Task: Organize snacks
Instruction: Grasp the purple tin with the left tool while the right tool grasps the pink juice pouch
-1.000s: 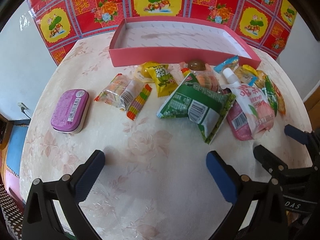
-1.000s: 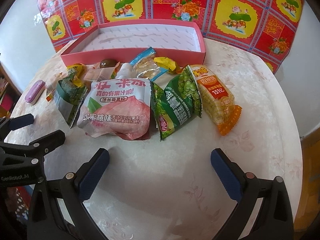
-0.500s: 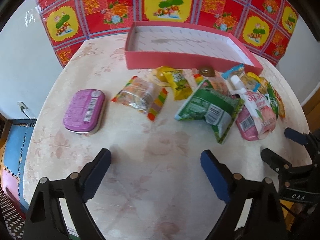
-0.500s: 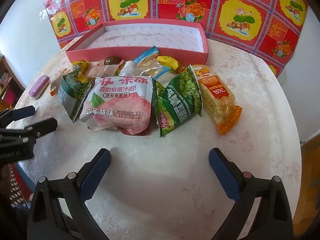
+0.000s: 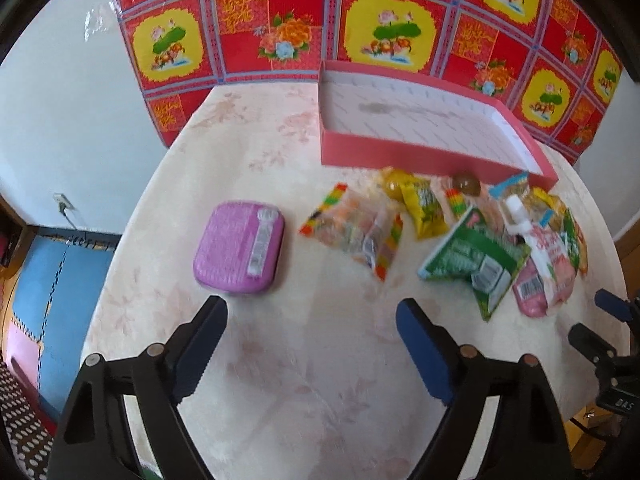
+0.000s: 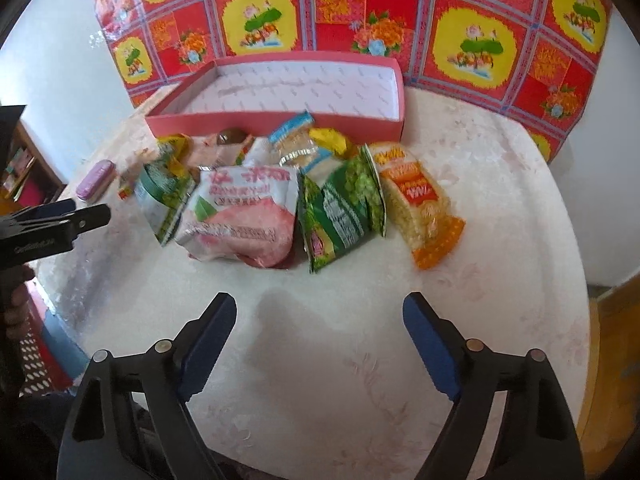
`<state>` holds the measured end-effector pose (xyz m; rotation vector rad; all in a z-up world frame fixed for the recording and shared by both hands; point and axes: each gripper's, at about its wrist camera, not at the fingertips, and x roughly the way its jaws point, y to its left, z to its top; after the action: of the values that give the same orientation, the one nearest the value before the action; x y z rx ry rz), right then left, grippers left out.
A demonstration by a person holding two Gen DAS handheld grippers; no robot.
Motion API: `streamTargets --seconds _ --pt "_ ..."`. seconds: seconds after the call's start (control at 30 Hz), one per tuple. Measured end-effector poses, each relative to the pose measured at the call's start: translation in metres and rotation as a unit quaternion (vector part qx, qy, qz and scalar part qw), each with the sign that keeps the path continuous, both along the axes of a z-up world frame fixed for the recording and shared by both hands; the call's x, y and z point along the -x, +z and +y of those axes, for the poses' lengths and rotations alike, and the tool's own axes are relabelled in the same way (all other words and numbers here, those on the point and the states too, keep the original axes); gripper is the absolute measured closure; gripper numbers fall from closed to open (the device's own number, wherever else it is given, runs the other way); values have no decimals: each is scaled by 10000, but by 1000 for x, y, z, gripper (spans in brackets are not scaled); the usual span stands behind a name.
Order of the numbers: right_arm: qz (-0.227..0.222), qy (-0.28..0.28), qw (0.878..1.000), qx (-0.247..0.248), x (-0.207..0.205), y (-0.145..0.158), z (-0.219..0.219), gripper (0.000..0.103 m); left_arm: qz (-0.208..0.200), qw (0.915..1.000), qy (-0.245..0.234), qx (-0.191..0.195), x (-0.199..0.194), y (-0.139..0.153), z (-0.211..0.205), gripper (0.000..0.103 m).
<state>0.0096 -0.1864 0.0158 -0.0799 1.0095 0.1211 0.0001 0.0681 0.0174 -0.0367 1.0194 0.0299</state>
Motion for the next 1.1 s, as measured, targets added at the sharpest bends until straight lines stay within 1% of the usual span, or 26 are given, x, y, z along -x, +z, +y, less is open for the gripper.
streamTargets --seconds 0.1,0.27,0.4,0.57,0.67,0.77,0.8,0.83,1.1 --pt "-55 43 9999 -78 -2 9 3 16 -70 10000 2 -34 -8 2 4 13" --pt "-103 64 9995 -297 -7 20 11 16 -239 9997 101 46 -13 7 21 14" --pt "-38 96 9990 -437 -11 19 18 17 -317 9993 160 66 -14 9 34 14" --pt "73 121 9986 -516 -18 13 27 23 -329 9994 135 37 -18 7 44 14" --pt "86 91 9984 -550 -23 11 29 26 -316 9995 98 12 -22 4 45 19" --pt "127 54 9986 -509 -29 8 32 28 -229 9996 71 126 -26 -3 45 28" --pt "143 57 9987 -482 -31 7 33 28 -210 9996 66 159 -27 -4 45 32" --pt "172 62 9988 -454 -33 5 35 28 -196 9996 71 174 -28 -6 45 34" --pt "185 134 9994 -246 -45 -4 46 28 -298 9993 185 154 -30 -10 42 35"
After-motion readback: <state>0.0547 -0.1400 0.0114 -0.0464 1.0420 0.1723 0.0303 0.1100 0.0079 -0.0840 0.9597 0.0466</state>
